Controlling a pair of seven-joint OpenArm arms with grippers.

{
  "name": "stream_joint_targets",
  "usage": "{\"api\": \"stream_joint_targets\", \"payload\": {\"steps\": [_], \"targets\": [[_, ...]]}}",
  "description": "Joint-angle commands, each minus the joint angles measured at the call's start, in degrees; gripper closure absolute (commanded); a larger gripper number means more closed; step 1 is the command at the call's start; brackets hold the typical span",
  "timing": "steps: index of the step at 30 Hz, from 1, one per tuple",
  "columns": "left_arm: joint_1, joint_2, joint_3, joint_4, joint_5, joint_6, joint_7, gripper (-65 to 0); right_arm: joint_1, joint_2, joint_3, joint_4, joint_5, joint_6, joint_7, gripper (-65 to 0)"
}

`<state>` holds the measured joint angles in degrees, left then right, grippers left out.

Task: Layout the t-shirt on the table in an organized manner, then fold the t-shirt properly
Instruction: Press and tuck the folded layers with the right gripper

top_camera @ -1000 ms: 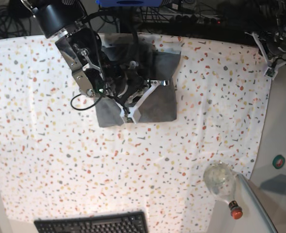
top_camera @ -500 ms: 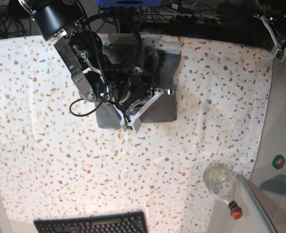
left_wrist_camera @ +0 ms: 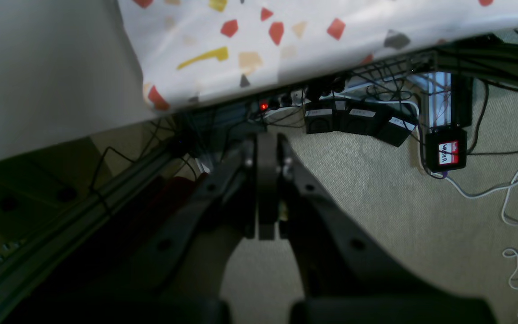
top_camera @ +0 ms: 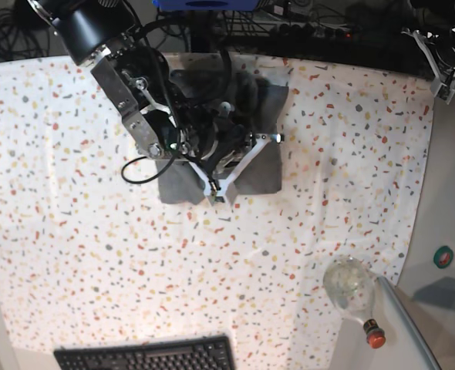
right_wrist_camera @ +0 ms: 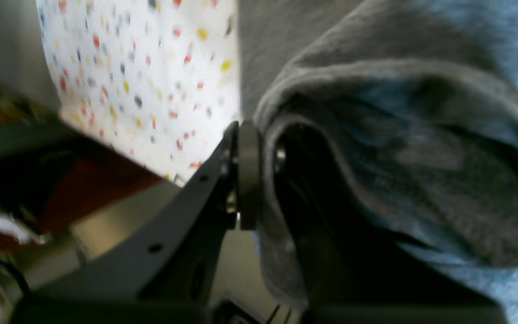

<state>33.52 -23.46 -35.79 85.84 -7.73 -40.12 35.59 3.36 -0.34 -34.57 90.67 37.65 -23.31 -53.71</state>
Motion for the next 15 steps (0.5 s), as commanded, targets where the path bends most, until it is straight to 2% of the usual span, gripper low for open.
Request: {"api": "stream_joint_targets", "payload": {"steps": [1, 10, 14, 15], "targets": [[0.4, -1.0, -0.3, 0.6, -0.1, 0.1, -0.3, 0.0, 1.6, -0.7, -0.4, 1.4, 1.0, 0.3, 0.5, 0.0], [0.4, -1.0, -0.3, 0.4, -0.1, 0.1, -0.3, 0.0, 2.7, -1.2, -0.5, -2.7, 1.2, 0.3, 0.9, 0.0], [0.4, -1.0, -0.3, 0.4, -0.1, 0.1, -0.3, 0.0, 2.7, -2.1, -0.7, -3.6, 1.1, 0.3, 3.1, -0.3], [0.4, -1.0, -0.3, 0.4, -0.1, 0.1, -0.3, 0.0, 2.7, -2.3, -0.7, -3.7, 1.1, 0.3, 3.5, -7.4]]}}
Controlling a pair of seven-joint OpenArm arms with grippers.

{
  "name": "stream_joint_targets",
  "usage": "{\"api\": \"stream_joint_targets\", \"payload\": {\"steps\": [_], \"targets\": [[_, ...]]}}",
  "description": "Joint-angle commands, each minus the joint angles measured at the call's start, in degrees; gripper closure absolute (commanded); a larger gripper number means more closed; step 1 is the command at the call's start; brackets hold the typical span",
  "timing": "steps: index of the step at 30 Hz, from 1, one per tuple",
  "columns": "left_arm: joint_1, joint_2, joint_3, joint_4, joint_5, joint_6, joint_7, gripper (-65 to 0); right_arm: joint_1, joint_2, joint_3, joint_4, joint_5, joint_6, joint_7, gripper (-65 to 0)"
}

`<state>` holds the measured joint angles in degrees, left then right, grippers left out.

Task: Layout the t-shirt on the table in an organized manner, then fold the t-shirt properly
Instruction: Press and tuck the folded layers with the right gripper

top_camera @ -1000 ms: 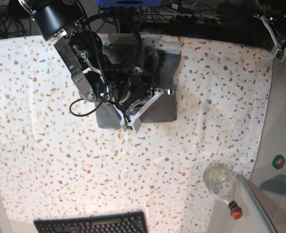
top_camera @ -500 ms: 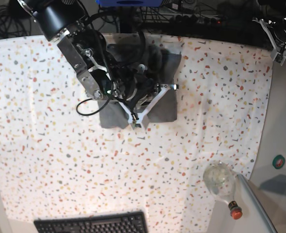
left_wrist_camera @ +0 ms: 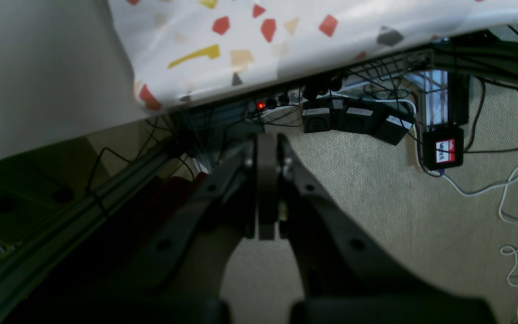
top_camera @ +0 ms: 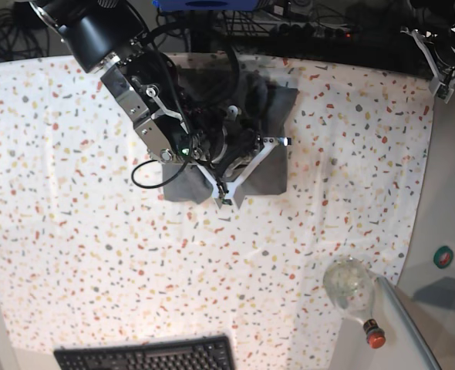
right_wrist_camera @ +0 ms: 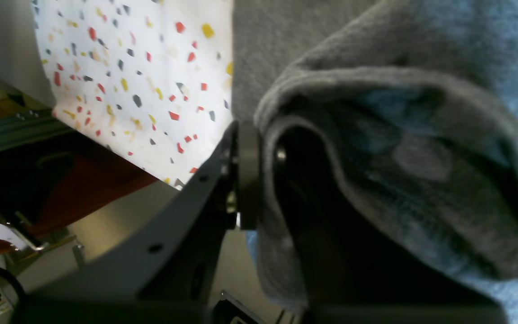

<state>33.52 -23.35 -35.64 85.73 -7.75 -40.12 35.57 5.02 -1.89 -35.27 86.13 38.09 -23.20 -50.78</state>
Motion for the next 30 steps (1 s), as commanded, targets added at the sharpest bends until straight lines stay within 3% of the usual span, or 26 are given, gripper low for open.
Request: {"api": "stream_joint_targets", "payload": {"steps": [1, 4, 6, 10, 15, 18, 25, 27, 30], "targets": [[0.4, -1.1, -0.5, 0.6, -0.1, 0.1, -0.3, 0.0, 1.1, -0.7, -0.1, 0.3, 0.6, 0.2, 0.9, -14.3], [0.4, -1.1, -0.5, 0.5, -0.1, 0.1, -0.3, 0.0, 1.3, -0.7, -0.1, -1.8, 0.6, 0.3, 1.5, -27.5], [0.4, -1.1, -0.7, 0.5, -0.1, 0.1, -0.3, 0.0, 1.4, -0.8, -0.2, -2.2, 0.6, 0.4, 1.4, -31.5], [0.4, -1.1, -0.8, 0.5, -0.1, 0.1, -0.3, 0.0, 2.1, -0.9, -0.8, -2.2, 0.6, 0.6, 1.2, -31.8], [0.4, -1.2, -0.9, 0.5, -0.1, 0.1, -0.3, 0.0, 4.5, -1.1, -7.5, -3.2, 0.7, 0.6, 1.4, -31.8], [0.4, -1.3, -0.9, 0.5, -0.1, 0.1, -0.3, 0.0, 6.4, -3.3, -10.1, -6.0, 0.6, 0.7, 1.4, -31.5], [0.4, -1.5, -0.9, 0.5, -0.1, 0.1, -0.3, 0.0, 15.1, -4.1, -26.2, -7.1, 0.6, 1.3, 1.1, -31.4], [0.4, -1.6, -1.0, 0.5, -0.1, 0.1, -0.3, 0.0, 16.0, -3.4, -26.8, -2.4, 0.8, 0.1, 0.7, -31.2], [0.3, -1.6, -1.0, 0.5, -0.2, 0.1, -0.5, 0.0, 15.4, 2.6, -23.2, 8.6, 0.9, -4.2, -2.6, -29.3]]}}
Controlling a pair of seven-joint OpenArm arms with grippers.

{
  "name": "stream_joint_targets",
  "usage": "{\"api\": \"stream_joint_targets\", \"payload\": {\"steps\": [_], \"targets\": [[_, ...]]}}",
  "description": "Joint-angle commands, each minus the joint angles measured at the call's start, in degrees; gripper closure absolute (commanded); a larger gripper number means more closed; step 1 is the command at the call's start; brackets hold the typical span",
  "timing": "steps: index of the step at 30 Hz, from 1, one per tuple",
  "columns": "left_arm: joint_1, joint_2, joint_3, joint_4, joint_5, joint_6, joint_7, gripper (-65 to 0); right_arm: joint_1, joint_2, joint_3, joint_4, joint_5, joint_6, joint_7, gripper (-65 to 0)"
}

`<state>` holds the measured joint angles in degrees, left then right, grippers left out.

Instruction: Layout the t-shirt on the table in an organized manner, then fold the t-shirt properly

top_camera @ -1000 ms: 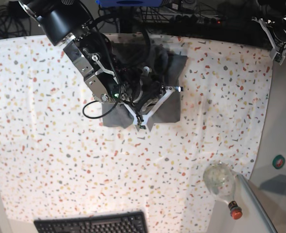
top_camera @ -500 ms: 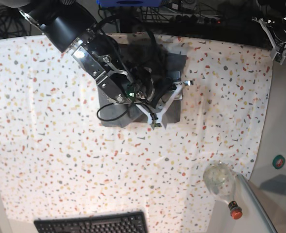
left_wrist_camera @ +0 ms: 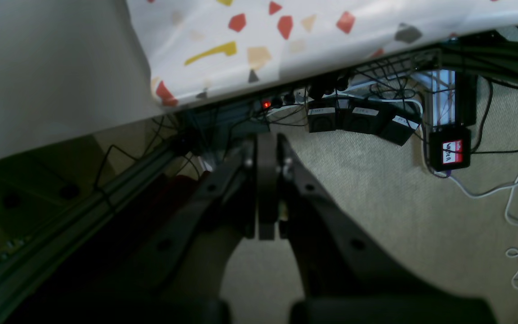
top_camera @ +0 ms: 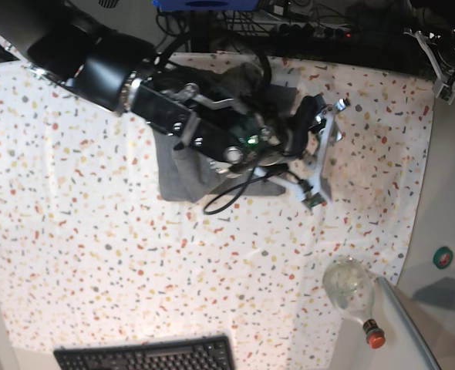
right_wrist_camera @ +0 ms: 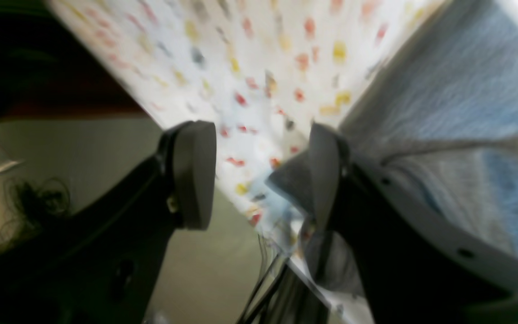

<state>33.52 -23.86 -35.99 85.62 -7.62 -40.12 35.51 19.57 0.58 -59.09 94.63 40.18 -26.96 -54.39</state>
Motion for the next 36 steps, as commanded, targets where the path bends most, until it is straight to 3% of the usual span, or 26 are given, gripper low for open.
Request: {"api": "stream_joint_targets", "payload": {"steps": [1, 3, 4, 8, 10, 16, 22, 30, 34, 36], "targets": [[0.3, -1.1, -0.6, 0.6, -0.3, 0.1, -0.4, 0.0, -0.7, 2.6, 3.2, 3.8, -1.2, -2.8, 0.2, -25.2], [0.3, -1.1, -0.7, 0.6, -0.3, 0.1, -0.5, 0.0, -4.8, 7.4, 10.3, 10.0, -1.2, -7.0, -0.3, -10.7], [0.3, -1.1, -1.2, 0.6, -0.3, 0.1, -0.5, 0.0, -7.6, 9.3, 13.9, 12.8, -1.3, -7.9, -0.2, 0.0], [-0.7, -0.7, -3.4, 0.6, -0.4, 0.1, -0.3, 0.0, -16.7, 13.5, 26.5, 14.8, -1.5, -8.0, 1.9, 0.0], [-1.5, -0.6, -3.5, 0.2, -0.3, 0.1, -0.2, 0.0, -18.7, 15.4, 29.6, 12.0, -1.6, -7.9, 3.4, 0.0], [-1.7, -1.0, -3.1, -0.2, -0.3, 0.1, -0.2, 0.0, -19.0, 17.0, 27.6, 4.8, -1.5, -7.7, 7.7, 0.0], [-1.6, -1.0, -3.4, -0.7, -0.3, 0.1, -0.2, 0.0, -20.6, 17.0, 21.2, 12.1, -1.3, -8.1, 7.4, 0.0], [-1.6, -1.0, -3.5, -0.7, -0.3, 0.1, -0.2, 0.0, -22.3, 11.8, 20.0, 13.5, -1.2, -8.1, 3.1, 0.0], [-1.6, -1.0, -3.4, -0.7, -0.3, 0.1, -0.2, 0.0, -21.9, 10.4, 19.9, 12.8, -1.5, -8.1, 1.4, -30.5], [-1.6, -1.0, -3.4, -0.7, -0.3, 0.1, -0.2, 0.0, -21.0, 10.4, 19.9, 11.1, -1.5, -8.1, 1.5, -34.8]]}}
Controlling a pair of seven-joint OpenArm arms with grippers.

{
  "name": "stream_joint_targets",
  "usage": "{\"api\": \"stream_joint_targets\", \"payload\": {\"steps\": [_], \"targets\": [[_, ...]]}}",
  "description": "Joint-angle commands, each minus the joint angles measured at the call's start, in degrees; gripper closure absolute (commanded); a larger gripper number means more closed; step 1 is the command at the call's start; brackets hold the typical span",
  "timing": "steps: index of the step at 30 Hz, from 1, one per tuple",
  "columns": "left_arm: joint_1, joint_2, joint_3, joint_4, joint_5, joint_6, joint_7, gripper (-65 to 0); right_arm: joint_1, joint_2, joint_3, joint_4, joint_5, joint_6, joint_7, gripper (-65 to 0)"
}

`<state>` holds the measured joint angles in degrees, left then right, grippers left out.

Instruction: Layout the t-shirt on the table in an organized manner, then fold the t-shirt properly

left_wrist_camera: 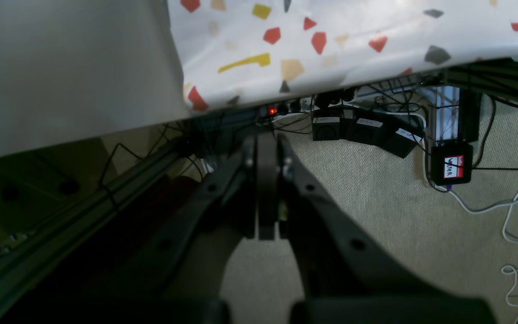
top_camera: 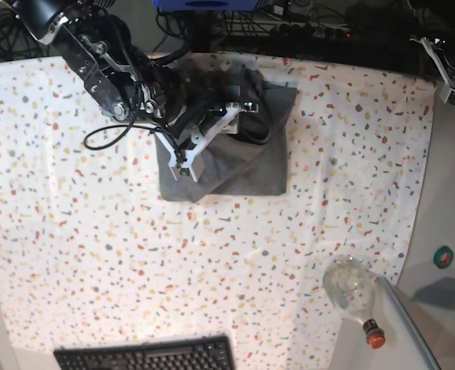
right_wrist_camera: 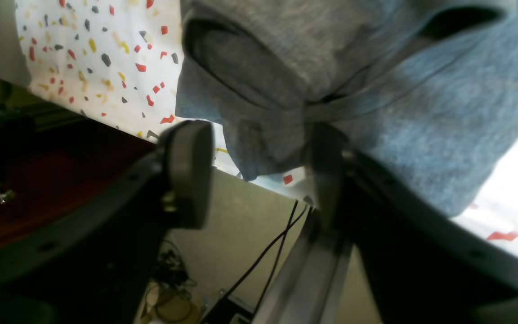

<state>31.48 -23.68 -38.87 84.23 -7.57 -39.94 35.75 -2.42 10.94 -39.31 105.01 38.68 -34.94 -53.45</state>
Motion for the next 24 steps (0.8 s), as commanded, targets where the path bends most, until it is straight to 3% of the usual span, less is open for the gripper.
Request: {"api": "stream_joint_targets", "payload": {"steps": [1, 17, 19, 23, 24], "targets": [[0.4, -1.2, -0.6, 0.7, -0.3, -0.1, -0.5, 0.0, 1.4, 0.0, 0.1, -0.1, 0.0, -0.1, 0.6, -34.1], [0.4, -1.2, -0.1, 0.7, -0.3, -0.1, -0.5, 0.0, 3.9, -0.5, 0.1, -5.5, 0.0, 0.3, 2.5, -32.3], [0.4, -1.2, -0.1, 0.7, -0.3, -0.1, -0.5, 0.0, 4.0, -0.6, 0.1, -5.5, 0.0, 0.7, 2.5, -25.1], [0.4, -1.2, -0.1, 0.7, -0.3, -0.1, -0.5, 0.0, 4.1, -0.8, 0.3, -7.0, 0.0, 6.9, 2.5, -7.4], [0.4, -1.2, -0.1, 0.7, -0.3, -0.1, -0.5, 0.0, 4.1, -1.4, 0.6, -8.4, 0.0, 7.2, 2.6, -3.6]]}}
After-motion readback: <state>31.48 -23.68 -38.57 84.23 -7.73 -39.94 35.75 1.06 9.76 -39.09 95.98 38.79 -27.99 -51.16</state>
